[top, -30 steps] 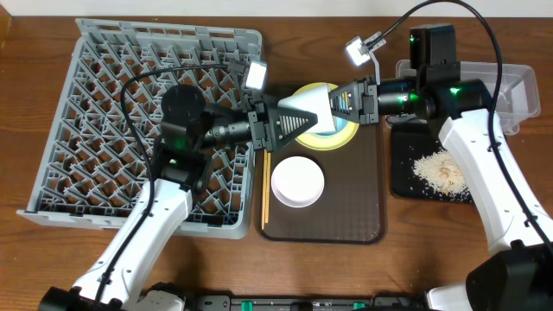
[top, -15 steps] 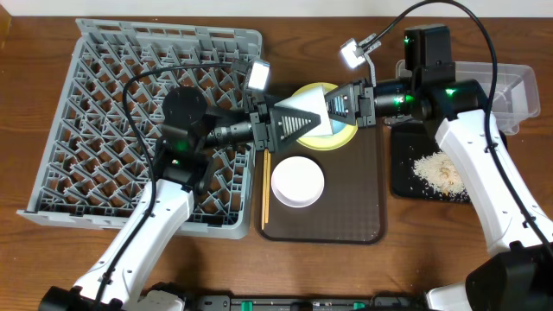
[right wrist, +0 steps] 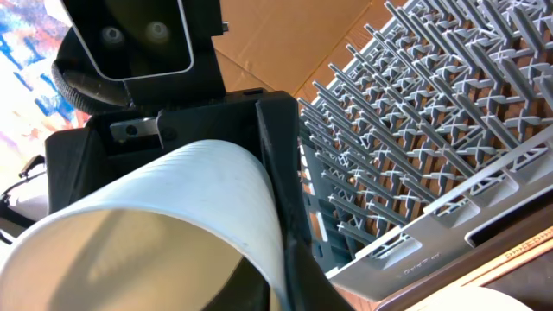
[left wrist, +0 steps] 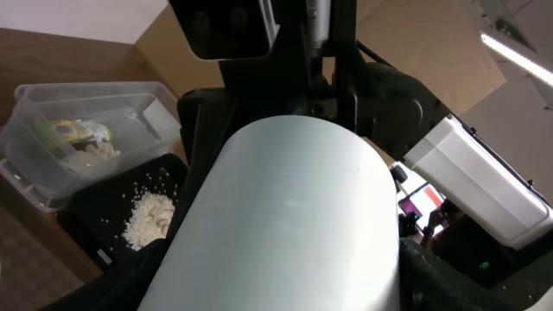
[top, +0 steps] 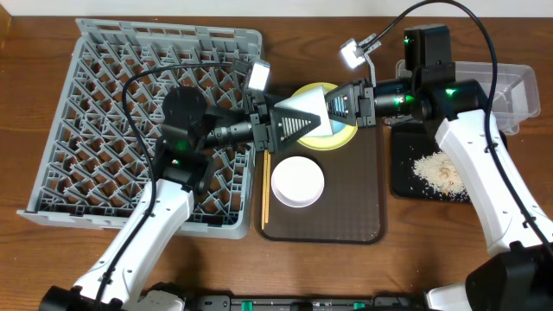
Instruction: Sort waste into correct bins and load items into the dishwasher
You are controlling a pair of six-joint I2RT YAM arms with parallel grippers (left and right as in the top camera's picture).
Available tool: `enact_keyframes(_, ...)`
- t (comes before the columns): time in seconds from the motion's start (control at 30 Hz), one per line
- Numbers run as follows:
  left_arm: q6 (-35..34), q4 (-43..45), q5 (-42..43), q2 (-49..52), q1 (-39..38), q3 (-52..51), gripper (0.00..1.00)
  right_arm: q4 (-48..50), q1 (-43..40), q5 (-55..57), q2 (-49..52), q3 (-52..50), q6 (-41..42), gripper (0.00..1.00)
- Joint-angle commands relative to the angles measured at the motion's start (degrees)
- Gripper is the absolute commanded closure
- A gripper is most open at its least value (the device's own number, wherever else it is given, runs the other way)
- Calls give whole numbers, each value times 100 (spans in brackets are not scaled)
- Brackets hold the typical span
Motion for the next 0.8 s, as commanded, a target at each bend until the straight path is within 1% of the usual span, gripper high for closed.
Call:
enact_keyframes(0.0,385,81,-46,28,-94,72,67,-50,192,72,31,-2,37,85)
enact_keyframes(0.1,599,-175,-48,28,-94,72,73,-52,166,184,31,-2,39,76)
enact_keyframes(0.13,726,-297,-48,28,-92,72,74,-57,151,254,31,-2,39,75)
enact_keyframes(0.17,951,-581,-92,28,-81,72,78,-63,114,323,31,-2,42,72)
enact_keyframes(0.23,1167,-979,-249,28,-35,72,85,-101,42,463,31,-2,39,68)
enact_keyframes(0.27,1257,-1113,-328,28,4,72,86,-133,2,551,31,-2,39,66)
enact_keyframes(0.4,1504,-1517,-549,28,214,72,92,-247,-173,914,31,-2,37,63)
enact_keyframes(0.53,1567,-1552,-544,26,455,72,94,-498,-304,1620,31,-2,33,56)
enact_keyframes(0.63,1624,-1626,-542,26,643,72,94,-811,-376,2374,31,-2,-55,56)
enact_keyframes(0.77,2011,-2124,-549,17,925,74,94,-1088,-479,3056,28,0,-210,55)
